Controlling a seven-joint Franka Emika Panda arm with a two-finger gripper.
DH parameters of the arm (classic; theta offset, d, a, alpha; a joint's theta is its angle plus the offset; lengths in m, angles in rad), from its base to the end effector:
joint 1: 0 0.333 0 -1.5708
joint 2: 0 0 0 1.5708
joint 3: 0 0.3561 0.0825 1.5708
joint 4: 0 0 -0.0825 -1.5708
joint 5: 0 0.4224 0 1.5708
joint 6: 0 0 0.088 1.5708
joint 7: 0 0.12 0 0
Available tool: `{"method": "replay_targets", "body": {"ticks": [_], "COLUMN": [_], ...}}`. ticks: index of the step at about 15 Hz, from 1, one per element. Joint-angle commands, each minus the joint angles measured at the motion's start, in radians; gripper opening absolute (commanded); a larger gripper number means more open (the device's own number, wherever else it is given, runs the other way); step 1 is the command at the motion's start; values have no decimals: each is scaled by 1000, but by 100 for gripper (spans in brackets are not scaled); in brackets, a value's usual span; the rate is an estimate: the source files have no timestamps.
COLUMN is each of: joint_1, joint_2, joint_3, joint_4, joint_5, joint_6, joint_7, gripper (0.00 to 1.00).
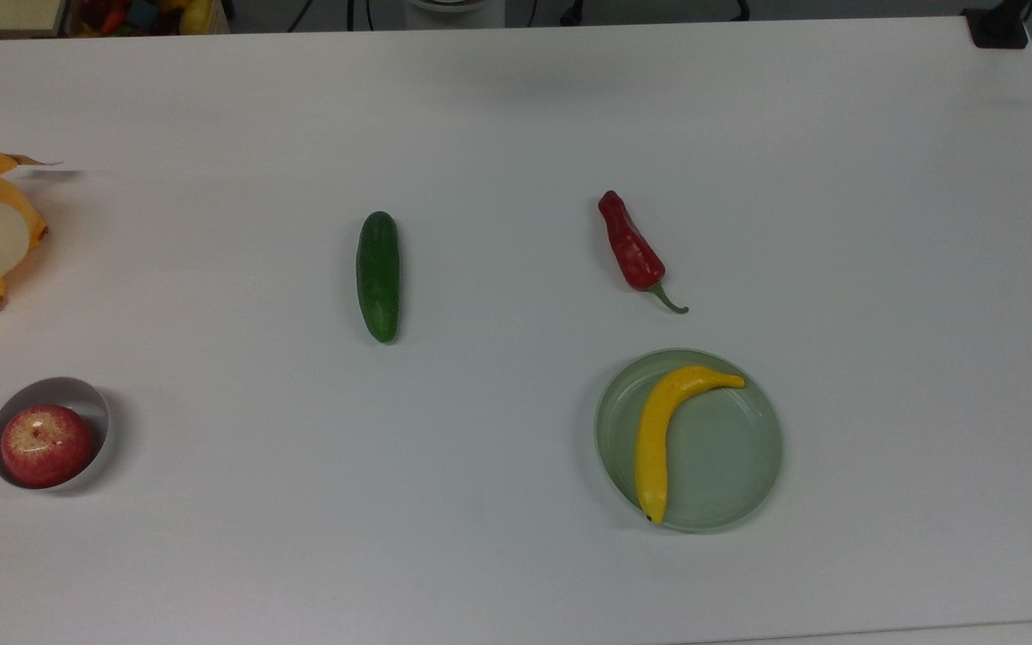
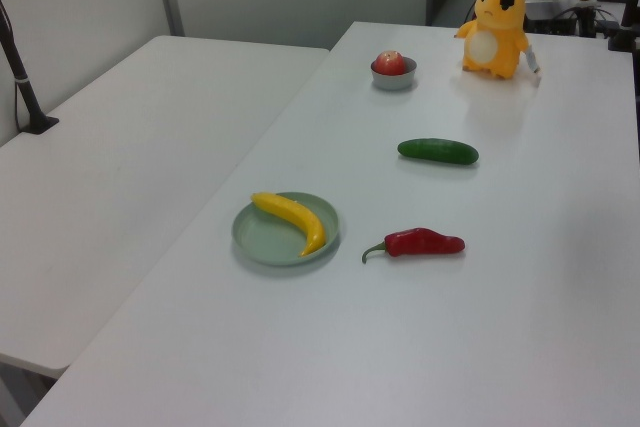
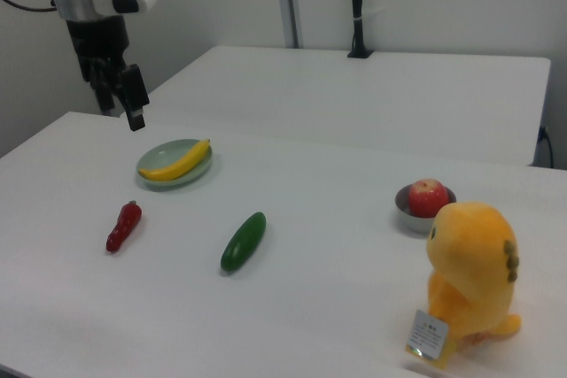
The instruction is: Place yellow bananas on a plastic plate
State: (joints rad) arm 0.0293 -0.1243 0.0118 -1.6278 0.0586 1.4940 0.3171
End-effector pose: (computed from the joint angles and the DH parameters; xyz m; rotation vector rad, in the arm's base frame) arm 0.5397 0.0301 0.6867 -3.0586 0.4184 0.0301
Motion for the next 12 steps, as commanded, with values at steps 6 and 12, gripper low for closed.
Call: {"method": "replay_targets", "body": {"ticks": [6,12], "joint_1": [-14,-12], "joint_2": [55,63], "joint_3": [11,10], "joint_4": [-23,-23], "joint_5": [6,6], "joint_6": [207,230], "joint_7": [-286,-392], "gripper": [100,100]}}
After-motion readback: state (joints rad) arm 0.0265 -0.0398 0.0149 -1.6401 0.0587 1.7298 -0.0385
